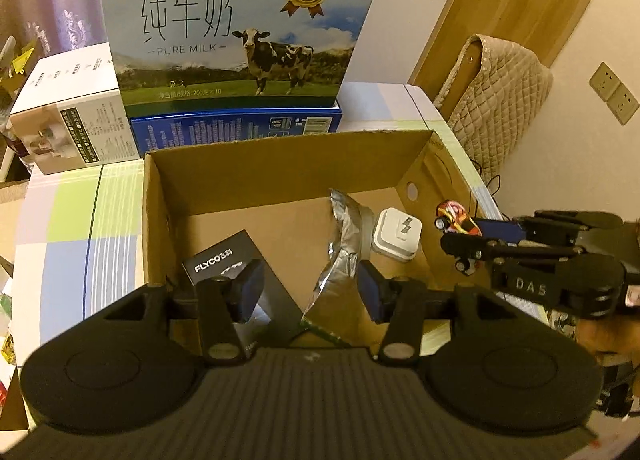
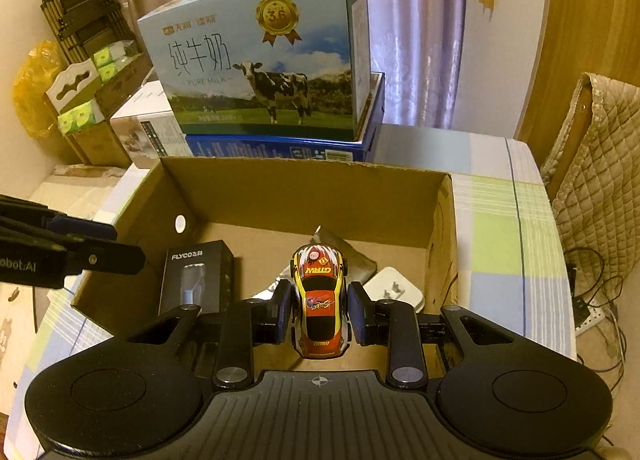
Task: Organize objects
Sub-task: 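Lower the foil bag and toy car into the box and open both tools, then move both tools back over the remaining items on the table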
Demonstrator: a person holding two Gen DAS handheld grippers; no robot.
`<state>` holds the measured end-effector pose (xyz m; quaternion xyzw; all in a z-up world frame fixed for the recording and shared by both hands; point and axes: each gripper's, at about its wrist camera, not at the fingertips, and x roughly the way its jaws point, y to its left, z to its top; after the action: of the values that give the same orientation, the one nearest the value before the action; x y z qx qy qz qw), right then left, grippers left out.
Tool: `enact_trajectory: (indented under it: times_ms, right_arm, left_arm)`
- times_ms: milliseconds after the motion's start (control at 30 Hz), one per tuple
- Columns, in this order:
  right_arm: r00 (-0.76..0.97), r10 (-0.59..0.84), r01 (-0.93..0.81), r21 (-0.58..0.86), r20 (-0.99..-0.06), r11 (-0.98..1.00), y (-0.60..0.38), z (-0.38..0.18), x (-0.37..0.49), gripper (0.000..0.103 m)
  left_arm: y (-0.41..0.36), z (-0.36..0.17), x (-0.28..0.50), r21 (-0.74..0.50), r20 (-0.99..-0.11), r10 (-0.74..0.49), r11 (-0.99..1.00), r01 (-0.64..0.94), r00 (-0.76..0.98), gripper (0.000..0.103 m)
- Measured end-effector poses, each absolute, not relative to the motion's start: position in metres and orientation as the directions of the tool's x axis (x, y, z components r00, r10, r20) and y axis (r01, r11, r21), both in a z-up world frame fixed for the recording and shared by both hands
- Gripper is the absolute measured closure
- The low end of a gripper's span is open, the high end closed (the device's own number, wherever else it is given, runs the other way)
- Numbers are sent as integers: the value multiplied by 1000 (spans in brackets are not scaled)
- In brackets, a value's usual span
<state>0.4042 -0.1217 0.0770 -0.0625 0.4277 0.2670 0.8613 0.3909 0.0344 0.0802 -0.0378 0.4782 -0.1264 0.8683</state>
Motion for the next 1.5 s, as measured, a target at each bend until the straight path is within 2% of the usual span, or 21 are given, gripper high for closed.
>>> enact_trajectory:
  times_ms: [133,167,200,267,300,500,667,800,1200,1500]
  right_arm:
    - [502,423,-515,132,-754,847,-123,79,405,76]
    - [511,425,-513,132,-747,848,-123,80,405,74]
    - [522,430,-515,130,-737,847,-124,80,405,66]
    - [547,434,-512,124,-716,850,-126,81,404,47]
    - [556,436,-507,127,-708,852,-127,82,403,45]
    - [564,436,-484,147,-701,863,-141,86,395,45]
    - [573,438,-473,157,-692,867,-159,93,370,45]
    - [583,440,-462,168,-683,871,-175,102,343,45]
    - [591,447,-450,186,-671,873,-225,102,228,45]
    - [591,443,-425,206,-674,881,-252,86,149,45]
  left_arm:
    - [36,82,387,-187,-816,-258,964,187,518,56]
    - [36,82,386,-186,-814,-258,965,187,521,51]
    - [36,83,384,-182,-811,-254,965,186,526,44]
    - [36,83,381,-172,-809,-250,966,191,533,40]
    - [37,83,378,-168,-807,-248,967,193,535,38]
    - [36,79,358,-131,-798,-225,970,203,559,30]
    - [31,78,331,-123,-789,-226,969,212,572,28]
    - [24,82,301,-103,-768,-216,971,218,602,20]
    - [13,85,199,-44,-750,-155,982,184,643,9]
    - [15,77,128,-71,-744,-126,991,110,657,5]
